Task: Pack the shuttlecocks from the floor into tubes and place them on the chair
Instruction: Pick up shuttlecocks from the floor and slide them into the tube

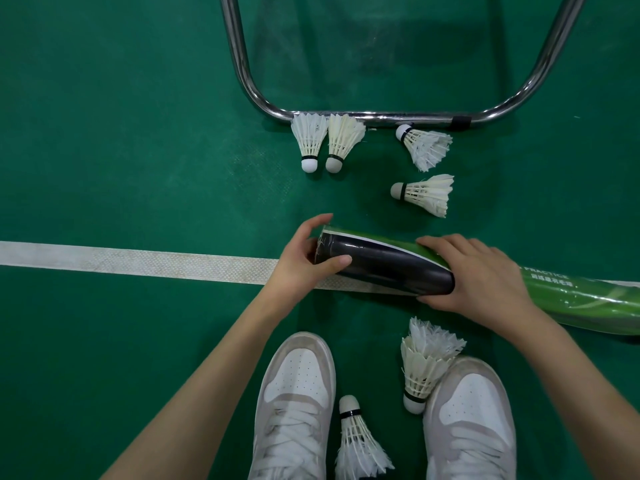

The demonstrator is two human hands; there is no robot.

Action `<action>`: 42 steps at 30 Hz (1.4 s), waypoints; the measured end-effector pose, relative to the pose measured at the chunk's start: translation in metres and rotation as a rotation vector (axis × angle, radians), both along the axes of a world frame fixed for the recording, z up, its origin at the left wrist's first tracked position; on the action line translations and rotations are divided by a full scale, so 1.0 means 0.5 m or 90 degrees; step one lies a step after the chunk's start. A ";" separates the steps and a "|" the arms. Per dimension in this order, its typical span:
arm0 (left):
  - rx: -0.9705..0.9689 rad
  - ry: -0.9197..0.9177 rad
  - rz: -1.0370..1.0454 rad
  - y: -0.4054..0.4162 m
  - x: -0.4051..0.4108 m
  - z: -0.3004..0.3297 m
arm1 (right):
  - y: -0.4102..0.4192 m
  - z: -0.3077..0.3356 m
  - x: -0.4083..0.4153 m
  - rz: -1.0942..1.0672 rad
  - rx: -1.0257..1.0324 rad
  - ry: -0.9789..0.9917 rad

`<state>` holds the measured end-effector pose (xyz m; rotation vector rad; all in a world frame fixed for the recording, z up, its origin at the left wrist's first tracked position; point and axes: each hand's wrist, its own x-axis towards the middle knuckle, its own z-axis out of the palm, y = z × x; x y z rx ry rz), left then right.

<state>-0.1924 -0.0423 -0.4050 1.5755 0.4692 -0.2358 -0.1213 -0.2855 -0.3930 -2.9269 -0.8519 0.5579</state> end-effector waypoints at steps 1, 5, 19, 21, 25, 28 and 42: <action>0.015 0.002 -0.009 0.000 0.000 -0.001 | 0.000 0.000 0.000 0.001 -0.001 -0.001; 0.051 0.001 -0.027 -0.002 -0.001 -0.005 | 0.001 -0.001 0.000 0.000 0.003 -0.001; 0.071 0.024 -0.114 0.002 0.008 0.006 | 0.001 -0.003 -0.003 -0.001 0.008 -0.006; 0.110 0.024 -0.114 -0.002 0.006 0.011 | 0.002 -0.001 -0.002 -0.003 0.007 -0.003; 0.255 -0.004 -0.040 -0.009 -0.010 0.034 | 0.002 0.003 0.002 -0.003 -0.004 0.007; 0.372 -0.046 -0.042 -0.015 -0.029 0.045 | 0.001 0.002 0.003 -0.005 -0.001 0.010; 0.105 -0.065 -0.199 -0.167 -0.061 0.031 | 0.000 -0.002 0.007 -0.009 -0.002 0.013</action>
